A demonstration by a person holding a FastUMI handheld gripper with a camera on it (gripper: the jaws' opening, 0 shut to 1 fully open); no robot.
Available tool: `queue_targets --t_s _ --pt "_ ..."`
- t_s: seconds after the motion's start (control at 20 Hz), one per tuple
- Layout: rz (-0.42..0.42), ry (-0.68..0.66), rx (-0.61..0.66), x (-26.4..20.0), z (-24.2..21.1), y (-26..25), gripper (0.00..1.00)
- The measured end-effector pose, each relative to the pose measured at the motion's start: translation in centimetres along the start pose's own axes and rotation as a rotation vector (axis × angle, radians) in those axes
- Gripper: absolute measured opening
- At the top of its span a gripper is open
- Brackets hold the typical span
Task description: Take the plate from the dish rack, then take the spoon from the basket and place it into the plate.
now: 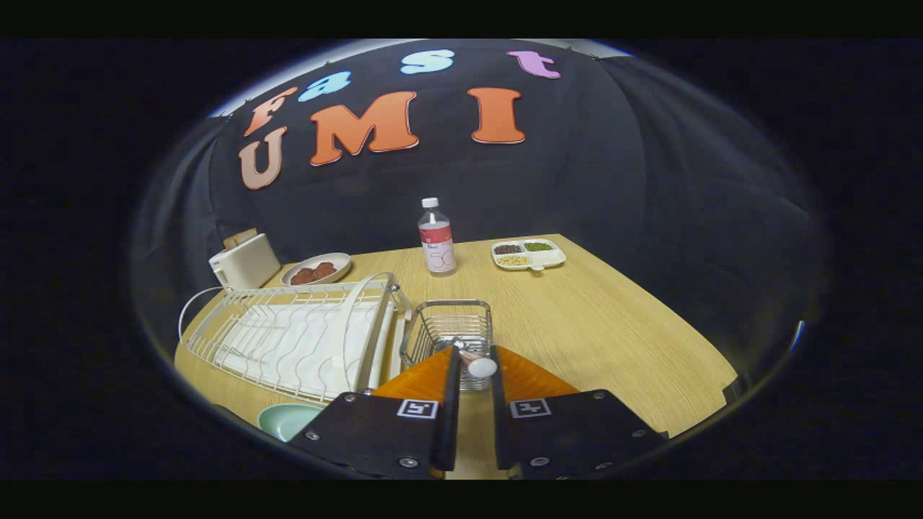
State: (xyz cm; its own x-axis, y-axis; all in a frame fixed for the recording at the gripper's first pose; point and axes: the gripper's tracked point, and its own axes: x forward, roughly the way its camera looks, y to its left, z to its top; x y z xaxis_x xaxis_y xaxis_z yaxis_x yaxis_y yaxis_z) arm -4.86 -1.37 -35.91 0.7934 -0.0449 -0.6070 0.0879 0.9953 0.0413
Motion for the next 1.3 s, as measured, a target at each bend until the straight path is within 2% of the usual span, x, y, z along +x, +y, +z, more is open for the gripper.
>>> queue_targets --t_s 0.05,0.2,0.55,0.9,1.05,1.3 --pt "0.004 0.005 0.004 -0.2 0.1 0.1 0.17" --pt "0.036 0.029 0.022 -0.9 0.6 0.6 0.13" --pt "0.088 0.003 -0.003 -4.3 4.4 1.5 0.11" --pt "0.166 -0.030 0.007 -10.0 7.3 3.1 0.11" --pt "0.216 -0.030 0.015 -12.3 7.6 4.1 0.11" --pt "0.298 -0.002 -0.045 -14.9 5.9 6.2 0.11"
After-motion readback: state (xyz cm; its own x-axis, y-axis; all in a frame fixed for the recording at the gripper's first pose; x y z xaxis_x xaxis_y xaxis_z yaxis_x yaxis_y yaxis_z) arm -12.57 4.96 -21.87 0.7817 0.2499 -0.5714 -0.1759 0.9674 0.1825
